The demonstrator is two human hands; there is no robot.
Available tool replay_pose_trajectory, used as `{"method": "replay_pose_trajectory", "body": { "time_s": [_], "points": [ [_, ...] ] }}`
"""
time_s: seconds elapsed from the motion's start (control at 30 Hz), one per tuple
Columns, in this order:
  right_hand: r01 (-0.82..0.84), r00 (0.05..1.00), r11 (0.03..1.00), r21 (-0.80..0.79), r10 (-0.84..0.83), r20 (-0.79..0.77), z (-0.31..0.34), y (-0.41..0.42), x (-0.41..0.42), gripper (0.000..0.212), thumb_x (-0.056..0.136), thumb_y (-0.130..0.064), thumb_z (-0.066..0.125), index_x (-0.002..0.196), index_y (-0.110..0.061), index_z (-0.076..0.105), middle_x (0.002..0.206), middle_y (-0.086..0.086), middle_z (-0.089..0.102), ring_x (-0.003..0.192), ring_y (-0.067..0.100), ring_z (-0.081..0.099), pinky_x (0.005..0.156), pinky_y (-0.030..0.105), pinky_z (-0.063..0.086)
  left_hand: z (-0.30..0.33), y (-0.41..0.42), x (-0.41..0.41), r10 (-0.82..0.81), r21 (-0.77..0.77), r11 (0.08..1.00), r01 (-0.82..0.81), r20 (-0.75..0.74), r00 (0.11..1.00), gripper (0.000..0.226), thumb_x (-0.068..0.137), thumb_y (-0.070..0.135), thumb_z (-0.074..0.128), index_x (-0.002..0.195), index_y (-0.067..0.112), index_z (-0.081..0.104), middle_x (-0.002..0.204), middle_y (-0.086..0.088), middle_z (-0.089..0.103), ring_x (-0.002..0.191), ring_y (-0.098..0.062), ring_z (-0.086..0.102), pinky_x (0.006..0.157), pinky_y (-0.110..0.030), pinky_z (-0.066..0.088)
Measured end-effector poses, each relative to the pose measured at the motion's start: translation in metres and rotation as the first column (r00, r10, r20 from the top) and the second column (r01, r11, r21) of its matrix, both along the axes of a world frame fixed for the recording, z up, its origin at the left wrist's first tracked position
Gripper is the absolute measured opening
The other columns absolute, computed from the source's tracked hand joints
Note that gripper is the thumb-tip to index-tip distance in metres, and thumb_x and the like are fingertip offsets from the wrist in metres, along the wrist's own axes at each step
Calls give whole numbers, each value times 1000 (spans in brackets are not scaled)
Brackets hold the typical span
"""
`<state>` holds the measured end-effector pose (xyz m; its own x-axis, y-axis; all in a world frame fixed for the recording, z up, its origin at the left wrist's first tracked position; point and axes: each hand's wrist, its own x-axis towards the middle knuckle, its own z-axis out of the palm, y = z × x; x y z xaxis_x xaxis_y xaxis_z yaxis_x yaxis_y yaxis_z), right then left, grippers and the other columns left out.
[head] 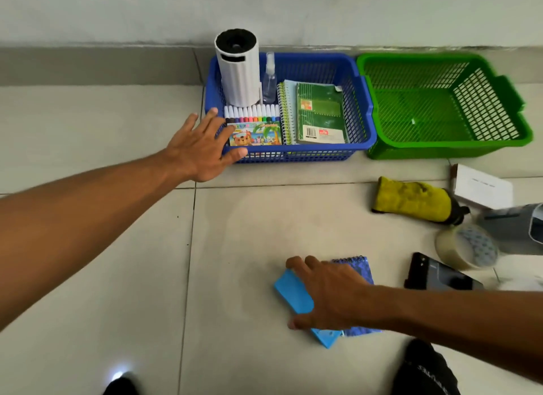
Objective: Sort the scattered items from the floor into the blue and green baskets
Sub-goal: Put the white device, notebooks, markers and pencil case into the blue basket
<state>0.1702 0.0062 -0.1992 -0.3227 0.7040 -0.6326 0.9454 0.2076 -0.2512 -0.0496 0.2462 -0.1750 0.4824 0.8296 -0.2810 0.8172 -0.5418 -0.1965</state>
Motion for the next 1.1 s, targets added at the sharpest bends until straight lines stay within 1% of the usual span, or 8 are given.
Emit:
{"method": "replay_pose_trajectory", "body": {
  "time_s": [0.13,0.4,0.5,0.63,0.73,0.87,1.0,1.1],
  "points": [
    [114,990,993,5,-114,-83,0,3,-3,80,74,-49,67,138,-29,23,125,1,48,104,31,58,80,38,47,1,1,-3,-22,1,1000,22,-38,999,86,86,68,-5,154,17,9,162,-9,7,149,-24,-8,119,-46,0],
    [467,818,883,44,-413,-400,46,97,-7,95,57,-66,54,143,-26,42,119,0,59,94,14,56,87,24,46,-4,3,-5,-10,-26,1000,10,-7,1000,88,83,70,-4,154,18,7,162,-7,7,149,-24,-9,120,-47,0],
    [621,648,784,-4,-516,-560,72,142,1,62,82,-41,69,139,-29,46,112,-4,61,90,13,60,74,22,48,-4,2,-5,-14,-8,1000,15,11,1000,87,84,70,-2,154,18,10,162,-7,10,150,-24,-6,121,-47,3],
    [781,319,567,-261,-722,-613,90,199,15,54,77,-39,80,119,-13,58,96,1,65,78,13,65,61,26,51,-5,1,-4,-13,-8,1000,13,24,1000,84,86,68,-1,154,19,9,162,-6,10,150,-24,-7,121,-48,6],
    [806,205,474,-354,-785,-585,94,230,19,43,79,-39,77,105,-5,68,84,4,61,65,13,55,53,25,45,-5,1,-5,-8,-22,1000,9,55,998,83,87,67,0,154,19,8,162,-6,10,149,-24,-8,121,-48,6],
    [820,239,474,-319,-791,-563,77,259,15,38,86,-38,71,106,-6,66,103,10,67,81,20,63,62,30,51,-8,1,-6,4,-28,1000,-2,94,996,87,86,70,-4,154,18,9,162,-7,10,150,-24,-7,121,-49,7],
    [832,126,382,-403,-837,-533,56,273,2,31,97,-32,58,109,-3,55,103,15,66,88,27,69,71,35,59,-17,3,-8,2,-15,1000,0,140,990,99,75,73,-18,153,19,11,161,-6,13,150,-24,-6,120,-50,10],
    [890,247,408,-202,-806,-539,35,280,-7,37,93,-34,64,119,-9,52,108,9,62,90,24,66,76,36,59,-21,3,-8,7,-6,1000,-6,165,986,98,76,73,-16,153,19,12,160,-6,14,150,-23,-5,119,-49,11]
  ]
}}
